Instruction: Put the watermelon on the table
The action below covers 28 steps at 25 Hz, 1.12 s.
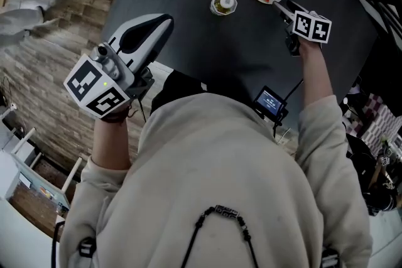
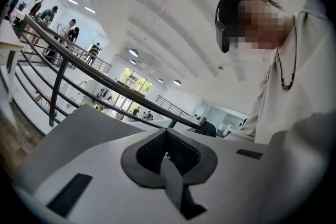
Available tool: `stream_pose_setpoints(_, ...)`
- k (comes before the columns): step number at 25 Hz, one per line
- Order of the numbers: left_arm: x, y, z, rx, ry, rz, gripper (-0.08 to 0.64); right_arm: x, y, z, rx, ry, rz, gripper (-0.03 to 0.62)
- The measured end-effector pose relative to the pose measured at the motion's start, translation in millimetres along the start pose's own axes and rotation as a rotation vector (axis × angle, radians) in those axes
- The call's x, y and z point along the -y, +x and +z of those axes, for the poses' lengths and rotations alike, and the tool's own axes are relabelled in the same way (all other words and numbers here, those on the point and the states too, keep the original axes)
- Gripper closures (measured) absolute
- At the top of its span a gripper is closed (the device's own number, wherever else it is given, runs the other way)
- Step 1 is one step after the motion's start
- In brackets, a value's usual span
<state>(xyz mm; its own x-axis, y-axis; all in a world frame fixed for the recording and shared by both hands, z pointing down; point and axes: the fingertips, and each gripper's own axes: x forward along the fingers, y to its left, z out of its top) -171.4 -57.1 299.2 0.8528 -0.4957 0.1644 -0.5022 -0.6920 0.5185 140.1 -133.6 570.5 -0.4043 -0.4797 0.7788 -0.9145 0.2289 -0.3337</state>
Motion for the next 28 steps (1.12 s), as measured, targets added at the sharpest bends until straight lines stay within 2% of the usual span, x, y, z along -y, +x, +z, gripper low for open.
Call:
stream_pose_setpoints(5, 32.8, 22.8, 7.1, 0.000, 0.018, -0.079, 0.554, 7.7, -51.6, -9.5, 0.088, 0.063, 0.060, 0.341)
stream_pose_setpoints(8, 52.5, 37.0, 11.1, -0.020, 0.059, -0.133, 0.554, 0.6, -86.9, -17.1, 0.139, 0.063, 0.112, 0.444)
stream_pose_setpoints(10, 64.5, 45.8, 13.2, -0.034, 0.082, -0.166, 0.554, -10.8, -112.8, -19.8, 0.177, 0.051, 0.142, 0.488)
stream_pose_setpoints(14, 86.7, 62.0, 17.7, -0.058, 0.118, -0.225, 0.554, -32.7, -162.9, -29.3, 0.241, 0.033, 0.172, 0.506)
stream_pose_setpoints(18, 106.8, 79.0, 19.9, -0.085, 0.157, -0.300, 0.554, -49.9, -206.9, -35.8, 0.332, 0.053, 0.206, 0.557)
stream_pose_setpoints(23, 126.6, 98.1, 20.6, -0.119, 0.184, -0.388, 0.554, -73.2, -244.9, -34.8, 0.432, 0.091, 0.248, 0.575)
stream_pose_setpoints(28, 147.9, 111.5, 21.2, -0.138, 0.205, -0.465, 0.554, -90.5, -275.8, -32.3, 0.496, 0.073, 0.231, 0.575)
